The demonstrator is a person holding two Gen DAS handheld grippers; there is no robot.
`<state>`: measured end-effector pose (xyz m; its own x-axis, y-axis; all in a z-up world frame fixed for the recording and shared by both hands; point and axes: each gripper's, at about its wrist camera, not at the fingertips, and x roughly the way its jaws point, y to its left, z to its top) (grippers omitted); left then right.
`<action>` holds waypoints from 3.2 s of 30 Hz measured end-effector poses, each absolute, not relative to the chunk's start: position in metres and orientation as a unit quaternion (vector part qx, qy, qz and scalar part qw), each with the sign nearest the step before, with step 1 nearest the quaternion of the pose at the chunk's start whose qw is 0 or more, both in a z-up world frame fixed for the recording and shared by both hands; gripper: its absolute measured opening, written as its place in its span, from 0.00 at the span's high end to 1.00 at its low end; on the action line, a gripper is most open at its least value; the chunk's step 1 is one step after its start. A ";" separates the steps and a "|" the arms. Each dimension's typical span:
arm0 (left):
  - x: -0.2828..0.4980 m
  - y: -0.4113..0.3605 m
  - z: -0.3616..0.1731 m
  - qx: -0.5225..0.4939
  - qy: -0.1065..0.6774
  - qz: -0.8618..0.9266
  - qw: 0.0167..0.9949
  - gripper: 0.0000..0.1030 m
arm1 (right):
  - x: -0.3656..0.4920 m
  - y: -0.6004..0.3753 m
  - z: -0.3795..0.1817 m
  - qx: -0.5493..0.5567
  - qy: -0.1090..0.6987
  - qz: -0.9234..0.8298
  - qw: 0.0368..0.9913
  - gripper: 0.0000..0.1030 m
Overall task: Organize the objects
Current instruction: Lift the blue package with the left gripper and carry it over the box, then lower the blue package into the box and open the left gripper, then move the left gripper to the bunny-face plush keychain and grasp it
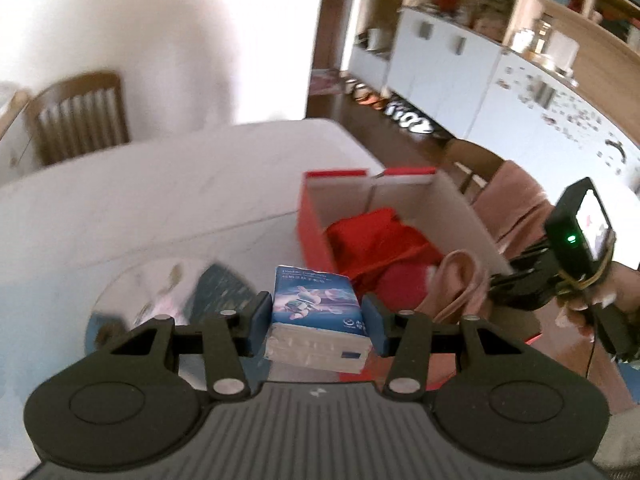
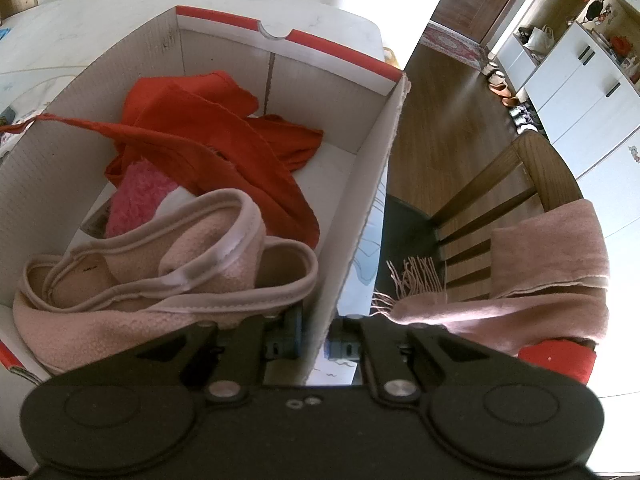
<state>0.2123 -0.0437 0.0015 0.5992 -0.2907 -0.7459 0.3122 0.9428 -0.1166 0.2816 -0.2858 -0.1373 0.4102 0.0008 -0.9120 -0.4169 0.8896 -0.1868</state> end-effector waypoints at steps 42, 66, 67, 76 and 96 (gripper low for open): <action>0.256 -0.151 -0.087 0.116 0.500 -0.223 0.829 0.53 | 0.282 -0.285 -0.135 -0.210 0.527 0.138 0.812 0.92; 0.216 -0.115 -0.047 0.081 0.455 -0.247 0.852 0.18 | 0.282 -0.285 -0.136 -0.212 0.529 0.129 0.811 0.91; 0.215 -0.111 -0.043 0.076 0.451 -0.247 0.854 0.18 | 0.282 -0.285 -0.136 -0.212 0.530 0.129 0.811 0.91; 0.208 -0.072 -0.018 0.020 0.420 -0.233 0.877 0.13 | 0.282 -0.285 -0.135 -0.211 0.531 0.125 0.811 0.91; 0.201 0.028 -0.046 0.030 0.436 -0.116 0.892 0.00 | 0.283 -0.286 -0.135 -0.211 0.533 0.127 0.809 0.91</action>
<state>0.2013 0.0280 -0.0462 0.5929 -0.1813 -0.7846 0.2330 0.9713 -0.0483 0.2830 -0.2864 -0.1349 0.3986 -0.0198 -0.9169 -0.4307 0.8786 -0.2063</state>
